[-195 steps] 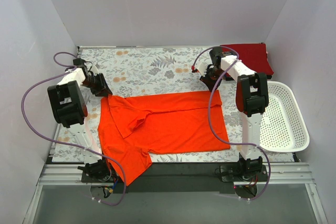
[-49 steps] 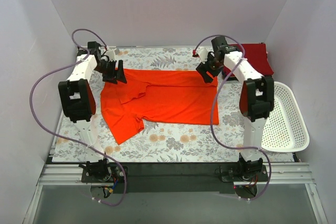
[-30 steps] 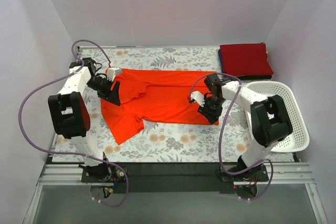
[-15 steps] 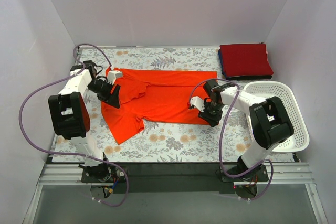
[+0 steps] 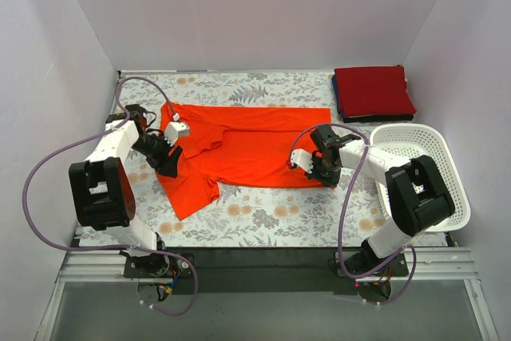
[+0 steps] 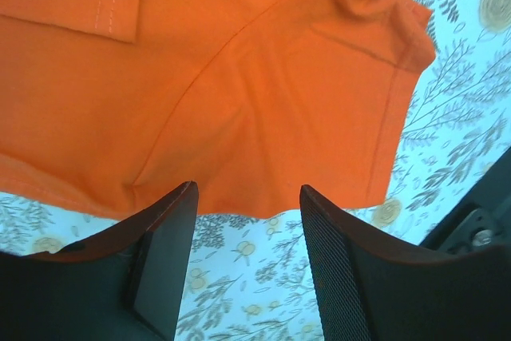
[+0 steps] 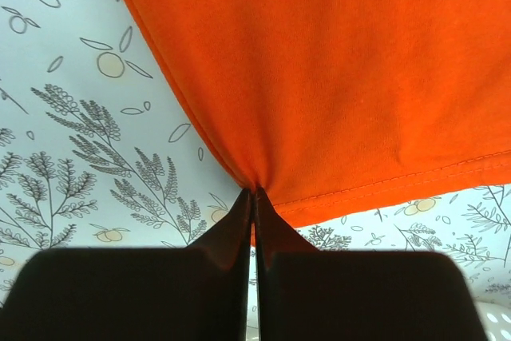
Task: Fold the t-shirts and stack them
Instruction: Fold the tshirt
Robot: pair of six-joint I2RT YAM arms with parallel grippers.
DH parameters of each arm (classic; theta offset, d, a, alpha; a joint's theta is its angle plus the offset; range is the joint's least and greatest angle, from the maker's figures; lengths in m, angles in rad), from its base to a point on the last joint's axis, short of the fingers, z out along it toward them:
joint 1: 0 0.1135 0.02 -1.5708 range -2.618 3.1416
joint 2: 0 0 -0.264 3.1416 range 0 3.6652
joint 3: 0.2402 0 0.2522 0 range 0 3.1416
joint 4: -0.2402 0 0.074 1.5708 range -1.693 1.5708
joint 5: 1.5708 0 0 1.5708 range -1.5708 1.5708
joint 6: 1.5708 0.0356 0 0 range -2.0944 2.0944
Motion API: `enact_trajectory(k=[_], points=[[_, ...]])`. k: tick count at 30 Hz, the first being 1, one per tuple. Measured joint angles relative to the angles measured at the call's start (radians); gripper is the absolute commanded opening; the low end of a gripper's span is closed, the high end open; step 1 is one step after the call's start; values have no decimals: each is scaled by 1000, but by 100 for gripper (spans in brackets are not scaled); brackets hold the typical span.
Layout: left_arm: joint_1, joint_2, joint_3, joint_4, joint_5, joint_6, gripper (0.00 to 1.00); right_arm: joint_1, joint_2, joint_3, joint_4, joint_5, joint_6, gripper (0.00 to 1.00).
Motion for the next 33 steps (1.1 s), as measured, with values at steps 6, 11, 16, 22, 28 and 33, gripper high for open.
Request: enact_trajectory(k=[6,11,16,22,28,33], points=[[0,-48,-24,18,-13,168,51,-2,0,0,1,23,-2,1],[0,-49,-71,25,-27,281,50,-8,10,12,-10,22,2,1],[0,-49,-121,42,-45,339,46,-11,35,40,-36,18,11,1],[-12,-42,-200,114,-75,373,39,-15,54,61,-56,14,24,1],[-31,-42,-257,175,-106,391,29,-16,64,70,-64,18,25,1],[-32,-42,-257,193,-111,393,6,-16,67,75,-70,17,24,1]])
